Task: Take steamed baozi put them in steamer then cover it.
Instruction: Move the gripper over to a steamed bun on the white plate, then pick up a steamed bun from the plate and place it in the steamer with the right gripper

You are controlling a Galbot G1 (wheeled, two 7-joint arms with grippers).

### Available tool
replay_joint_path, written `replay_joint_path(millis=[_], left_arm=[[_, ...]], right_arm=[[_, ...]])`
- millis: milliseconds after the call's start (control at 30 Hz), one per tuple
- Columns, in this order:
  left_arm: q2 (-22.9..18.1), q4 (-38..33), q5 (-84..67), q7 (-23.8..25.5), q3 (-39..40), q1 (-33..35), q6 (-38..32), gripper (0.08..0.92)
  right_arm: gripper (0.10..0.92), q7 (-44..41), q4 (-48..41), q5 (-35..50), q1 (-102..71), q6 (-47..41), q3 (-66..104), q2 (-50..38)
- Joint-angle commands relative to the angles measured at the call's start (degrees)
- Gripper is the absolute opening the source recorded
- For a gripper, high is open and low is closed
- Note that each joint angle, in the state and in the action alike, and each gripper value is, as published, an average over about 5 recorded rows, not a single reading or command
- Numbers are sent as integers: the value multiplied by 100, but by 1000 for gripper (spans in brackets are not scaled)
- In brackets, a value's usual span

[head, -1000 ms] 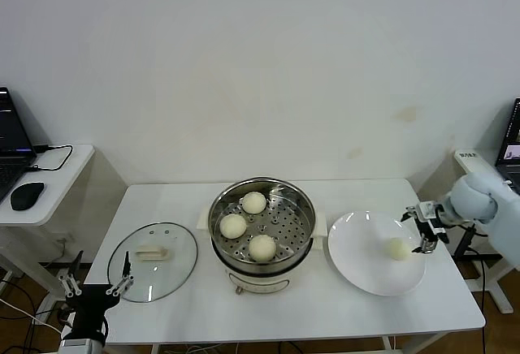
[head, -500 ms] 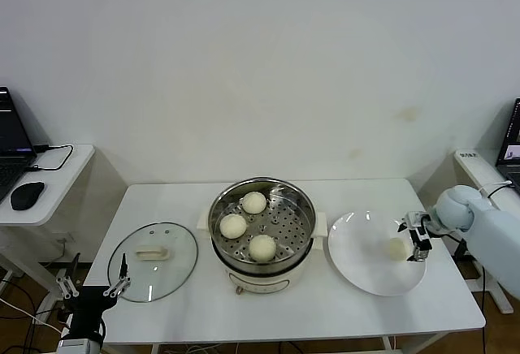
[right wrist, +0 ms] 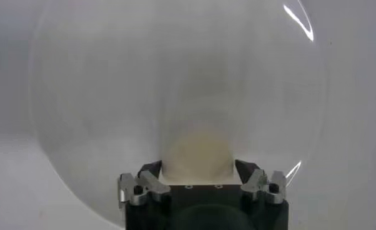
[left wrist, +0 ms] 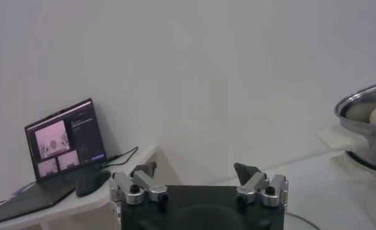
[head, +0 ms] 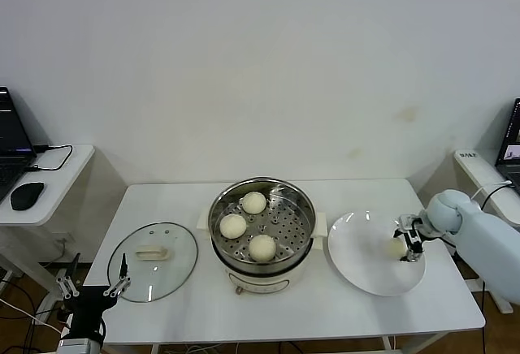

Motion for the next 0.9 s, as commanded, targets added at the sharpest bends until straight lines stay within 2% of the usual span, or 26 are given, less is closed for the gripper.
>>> replay_joint_path(millis=[33, 267, 533, 700, 900], left_arm=[[4, -25, -2, -6, 3, 10, -8, 823], [40, -55, -7, 2, 13, -20, -6, 823], [92, -57, -5, 10, 122, -105, 2, 823], [138, -35, -17, 16, 144, -159, 9, 823], [107, 14, -20, 14, 200, -228, 11, 823]], right_arm=[[622, -76, 77, 94, 82, -25, -50, -30], [586, -196, 786, 770, 1047, -321, -904, -594], [586, -160, 1496, 2022, 2983, -879, -2320, -898], [592, 48, 1949, 2868, 4217, -1276, -3268, -621], [599, 486, 2278, 3911, 5262, -1960, -4079, 334]])
